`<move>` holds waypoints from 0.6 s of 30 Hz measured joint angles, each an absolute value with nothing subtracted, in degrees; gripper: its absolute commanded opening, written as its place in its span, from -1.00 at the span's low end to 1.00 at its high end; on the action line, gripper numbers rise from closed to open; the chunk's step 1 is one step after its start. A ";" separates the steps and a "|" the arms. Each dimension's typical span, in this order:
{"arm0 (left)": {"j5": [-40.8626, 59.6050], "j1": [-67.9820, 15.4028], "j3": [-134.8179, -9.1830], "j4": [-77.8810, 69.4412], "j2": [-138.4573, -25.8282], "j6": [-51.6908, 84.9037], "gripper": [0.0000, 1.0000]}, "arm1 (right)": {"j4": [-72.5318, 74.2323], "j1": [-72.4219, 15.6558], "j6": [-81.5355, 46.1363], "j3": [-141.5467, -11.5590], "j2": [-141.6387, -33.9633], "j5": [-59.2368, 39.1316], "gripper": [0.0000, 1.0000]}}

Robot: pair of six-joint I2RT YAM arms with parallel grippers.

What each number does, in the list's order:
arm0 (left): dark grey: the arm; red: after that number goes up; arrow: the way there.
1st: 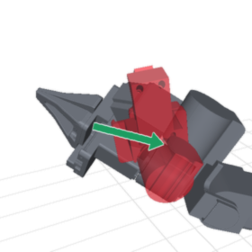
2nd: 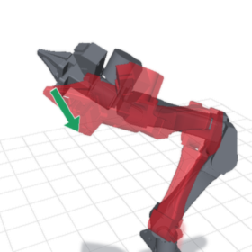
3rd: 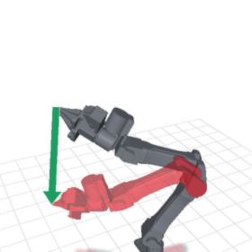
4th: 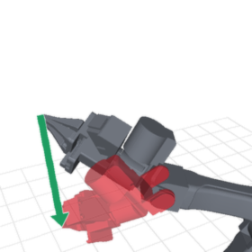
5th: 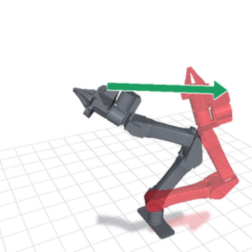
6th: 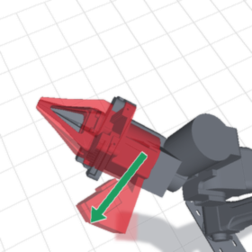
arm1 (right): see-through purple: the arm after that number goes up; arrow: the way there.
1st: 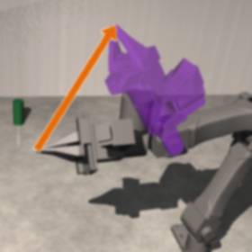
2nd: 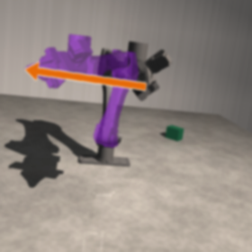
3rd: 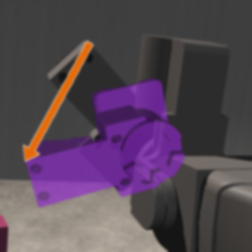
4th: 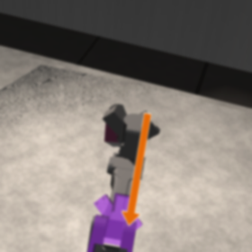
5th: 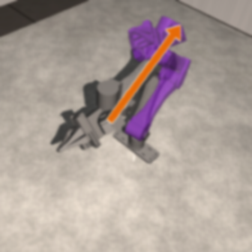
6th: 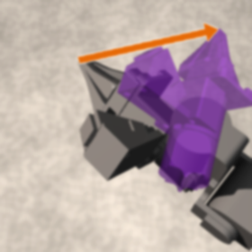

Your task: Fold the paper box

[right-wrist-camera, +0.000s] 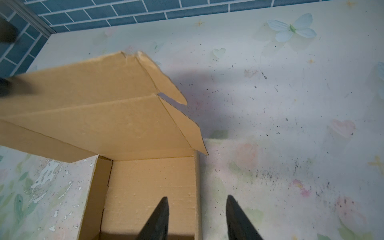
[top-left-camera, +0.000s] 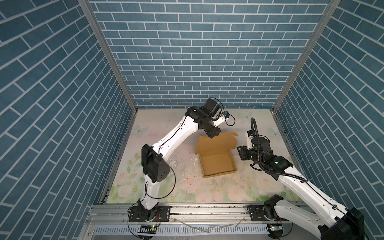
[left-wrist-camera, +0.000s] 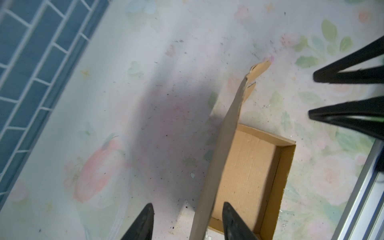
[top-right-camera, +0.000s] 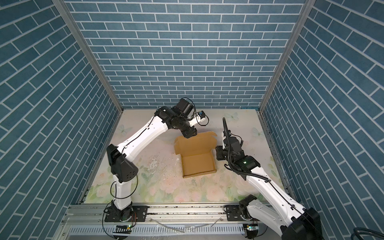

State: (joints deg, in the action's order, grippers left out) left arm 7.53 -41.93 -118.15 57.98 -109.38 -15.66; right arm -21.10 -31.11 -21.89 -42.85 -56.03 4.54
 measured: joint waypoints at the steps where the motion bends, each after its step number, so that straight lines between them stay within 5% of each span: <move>1: 6.09 -41.91 -115.24 56.29 -105.71 -13.34 0.14 | -21.65 -30.68 -21.17 -43.46 -56.95 3.53 -0.04; 10: -3.01 -40.12 -89.43 48.88 -76.88 2.20 0.14 | -24.01 -28.08 -15.05 -52.25 -64.10 -2.04 -0.03; 18: -6.00 -40.03 -68.23 43.83 -68.77 6.74 0.15 | -24.03 -23.40 -11.03 -54.48 -70.17 -7.05 -0.05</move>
State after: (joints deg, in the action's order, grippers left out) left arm -6.00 -40.03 -68.23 43.83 -68.77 6.74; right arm -24.03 -23.40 -11.03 -54.48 -70.17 -7.05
